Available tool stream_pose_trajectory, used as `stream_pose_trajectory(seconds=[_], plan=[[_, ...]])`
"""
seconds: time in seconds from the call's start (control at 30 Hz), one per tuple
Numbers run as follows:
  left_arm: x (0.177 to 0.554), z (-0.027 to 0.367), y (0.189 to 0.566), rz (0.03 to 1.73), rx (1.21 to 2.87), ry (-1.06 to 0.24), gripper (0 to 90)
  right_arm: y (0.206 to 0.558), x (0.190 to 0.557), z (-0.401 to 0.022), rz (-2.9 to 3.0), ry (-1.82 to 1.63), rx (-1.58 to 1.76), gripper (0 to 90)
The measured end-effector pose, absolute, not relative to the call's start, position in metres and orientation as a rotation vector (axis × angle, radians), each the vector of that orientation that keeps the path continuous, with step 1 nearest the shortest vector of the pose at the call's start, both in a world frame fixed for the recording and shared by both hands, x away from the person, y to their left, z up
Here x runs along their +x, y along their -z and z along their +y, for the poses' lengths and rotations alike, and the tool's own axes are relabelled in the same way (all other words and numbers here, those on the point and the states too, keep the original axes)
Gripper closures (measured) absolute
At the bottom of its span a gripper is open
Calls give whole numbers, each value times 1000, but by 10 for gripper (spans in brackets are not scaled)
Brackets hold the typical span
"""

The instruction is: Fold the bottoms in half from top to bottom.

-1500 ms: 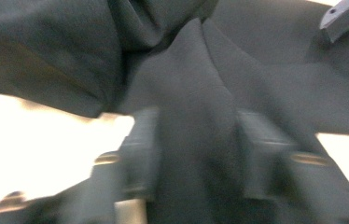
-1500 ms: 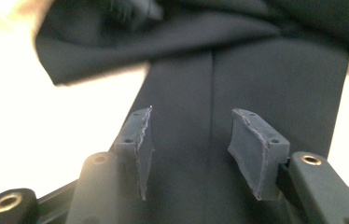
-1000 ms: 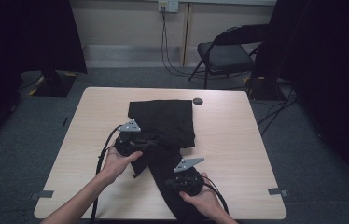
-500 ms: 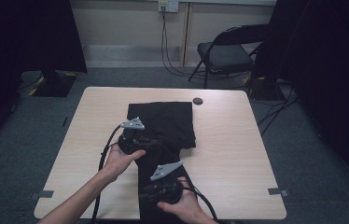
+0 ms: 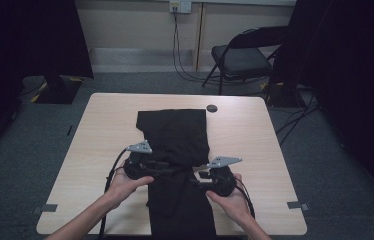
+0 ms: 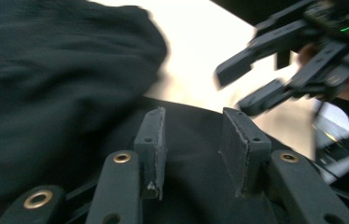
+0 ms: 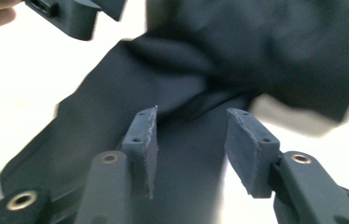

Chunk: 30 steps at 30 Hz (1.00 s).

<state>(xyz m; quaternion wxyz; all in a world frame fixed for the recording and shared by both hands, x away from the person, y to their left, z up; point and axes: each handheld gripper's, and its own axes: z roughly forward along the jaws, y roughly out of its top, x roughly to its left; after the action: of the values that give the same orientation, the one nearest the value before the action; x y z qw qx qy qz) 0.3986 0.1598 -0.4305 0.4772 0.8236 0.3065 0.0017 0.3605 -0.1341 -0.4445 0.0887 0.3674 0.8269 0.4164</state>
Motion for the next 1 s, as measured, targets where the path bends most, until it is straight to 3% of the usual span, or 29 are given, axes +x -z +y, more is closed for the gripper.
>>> stream_pose_trajectory(seconds=[0.03, 0.13, 0.23, 0.37, 0.5, 0.53, 0.57, 0.67, 0.73, 0.8, 0.87, 1.0], plan=[[399, 160, 430, 749, 2012, -4, 623, 445, 360, -134, 2461, -1239, 1093, 480], [424, 182, 435, 857, 1957, -127, 563, 437, 394, -145, 2384, -1258, 1174, 316], [447, 192, 447, 957, 1962, -158, 437, 434, 423, -149, 2362, -1260, 1191, 288], [469, 190, 461, 994, 1985, -139, 366, 436, 460, -139, 2354, -1280, 1203, 277], [480, 181, 474, 1001, 2009, -124, 351, 453, 487, -121, 2391, -1173, 1228, 277], [480, 177, 476, 993, 2036, -162, 390, 461, 493, -116, 2410, -1163, 1254, 277], [480, 175, 478, 986, 2068, -191, 497, 466, 496, -114, 2413, -1160, 1265, 288], [485, 168, 481, 993, 2127, -230, 634, 480, 500, -108, 2447, -1130, 1300, 433], [491, 160, 479, 991, 2146, -303, 670, 480, 501, -106, 2408, -1118, 1304, 593], [498, 155, 473, 964, 2120, -385, 708, 476, 504, -106, 2367, -1109, 1311, 680], [506, 152, 466, 1012, 2025, -344, 732, 469, 507, -109, 2319, -1129, 1341, 724], [501, 156, 438, 904, 1974, -354, 742, 446, 504, -119, 2276, -1219, 1327, 742]])
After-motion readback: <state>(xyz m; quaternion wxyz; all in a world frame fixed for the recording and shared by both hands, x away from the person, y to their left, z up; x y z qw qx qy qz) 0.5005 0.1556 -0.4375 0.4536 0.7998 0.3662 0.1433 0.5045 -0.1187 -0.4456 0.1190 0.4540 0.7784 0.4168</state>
